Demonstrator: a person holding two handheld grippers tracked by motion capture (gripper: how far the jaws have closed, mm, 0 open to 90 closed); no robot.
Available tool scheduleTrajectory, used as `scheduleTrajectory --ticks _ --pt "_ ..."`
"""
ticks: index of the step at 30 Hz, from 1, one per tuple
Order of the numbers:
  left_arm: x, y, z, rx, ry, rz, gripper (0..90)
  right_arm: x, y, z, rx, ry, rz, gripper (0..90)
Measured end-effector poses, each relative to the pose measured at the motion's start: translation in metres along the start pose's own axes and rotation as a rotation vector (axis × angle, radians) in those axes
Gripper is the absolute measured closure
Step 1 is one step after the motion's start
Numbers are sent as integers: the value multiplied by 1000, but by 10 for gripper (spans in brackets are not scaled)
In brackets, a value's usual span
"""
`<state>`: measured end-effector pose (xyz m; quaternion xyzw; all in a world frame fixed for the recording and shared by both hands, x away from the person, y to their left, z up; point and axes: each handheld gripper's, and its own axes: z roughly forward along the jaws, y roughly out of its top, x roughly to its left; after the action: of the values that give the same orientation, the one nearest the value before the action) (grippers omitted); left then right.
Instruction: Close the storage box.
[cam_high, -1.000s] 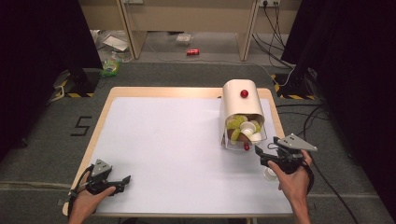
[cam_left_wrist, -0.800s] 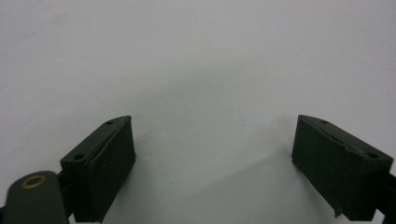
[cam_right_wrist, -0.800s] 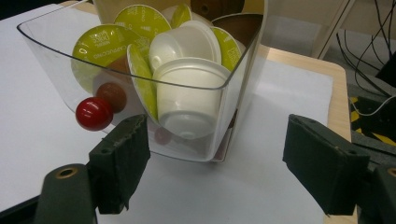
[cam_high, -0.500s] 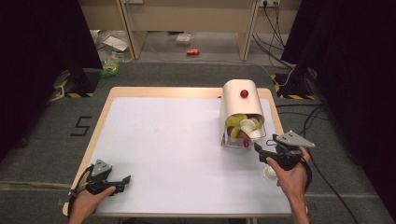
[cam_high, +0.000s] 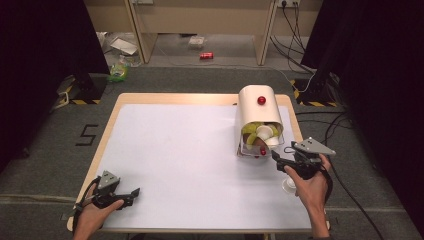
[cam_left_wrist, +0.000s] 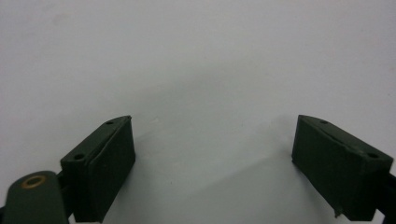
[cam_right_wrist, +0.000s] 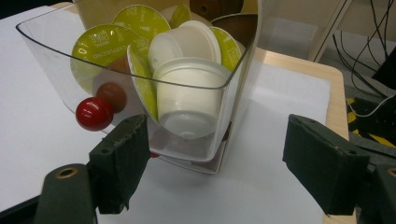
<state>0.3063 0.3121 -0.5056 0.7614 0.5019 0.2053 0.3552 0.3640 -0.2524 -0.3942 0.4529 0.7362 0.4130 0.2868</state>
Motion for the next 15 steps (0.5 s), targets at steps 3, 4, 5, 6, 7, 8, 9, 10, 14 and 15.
scheduleTrajectory --ticks 3,4,5,6,7,8,9,10,14,15 --pt "0 0 0 0 0 0 123 -1 1 1 1 0 3 232" --pt "0 0 0 0 0 0 123 -1 2 2 -3 0 5 233" --pt "0 0 0 0 0 -1 123 -1 3 3 -4 0 4 233" --pt "0 0 0 0 0 0 123 -1 3 3 -5 0 6 233" --pt "0 0 0 0 0 0 123 -1 4 4 -2 0 9 233" --pt "0 0 0 0 0 0 123 -1 5 4 -4 -1 3 233" --pt "0 0 0 0 0 0 123 -1 5 5 -4 -4 6 233" --pt "0 0 0 0 0 0 123 -2 5 5 -4 -4 7 233" --pt "0 0 0 0 0 0 122 -2 6 7 -4 -4 6 233" --pt "0 0 0 0 0 0 123 -2 6 7 -4 -4 7 233"
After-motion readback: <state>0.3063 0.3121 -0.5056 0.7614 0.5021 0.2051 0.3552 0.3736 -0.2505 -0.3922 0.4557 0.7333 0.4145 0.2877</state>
